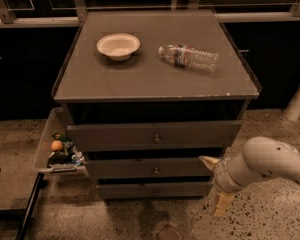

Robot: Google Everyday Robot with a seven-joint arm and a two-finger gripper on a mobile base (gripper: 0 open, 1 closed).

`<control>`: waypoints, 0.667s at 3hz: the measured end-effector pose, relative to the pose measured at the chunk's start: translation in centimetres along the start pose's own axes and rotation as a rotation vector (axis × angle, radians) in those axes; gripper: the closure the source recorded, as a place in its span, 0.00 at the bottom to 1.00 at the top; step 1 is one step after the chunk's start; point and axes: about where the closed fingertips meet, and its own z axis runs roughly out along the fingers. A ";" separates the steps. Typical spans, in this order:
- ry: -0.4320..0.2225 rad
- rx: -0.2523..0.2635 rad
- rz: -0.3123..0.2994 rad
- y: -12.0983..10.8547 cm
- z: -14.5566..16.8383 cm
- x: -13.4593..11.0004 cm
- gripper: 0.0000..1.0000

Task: Open middle drawer

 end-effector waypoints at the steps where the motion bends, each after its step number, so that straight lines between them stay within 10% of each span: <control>1: 0.042 -0.001 -0.002 -0.6 3.9 1.8 0.00; 2: 0.060 0.038 -0.032 -2.3 7.5 4.0 0.00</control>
Offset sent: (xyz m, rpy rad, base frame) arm 0.0693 -0.0150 -0.1230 -0.0847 -0.1138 0.0175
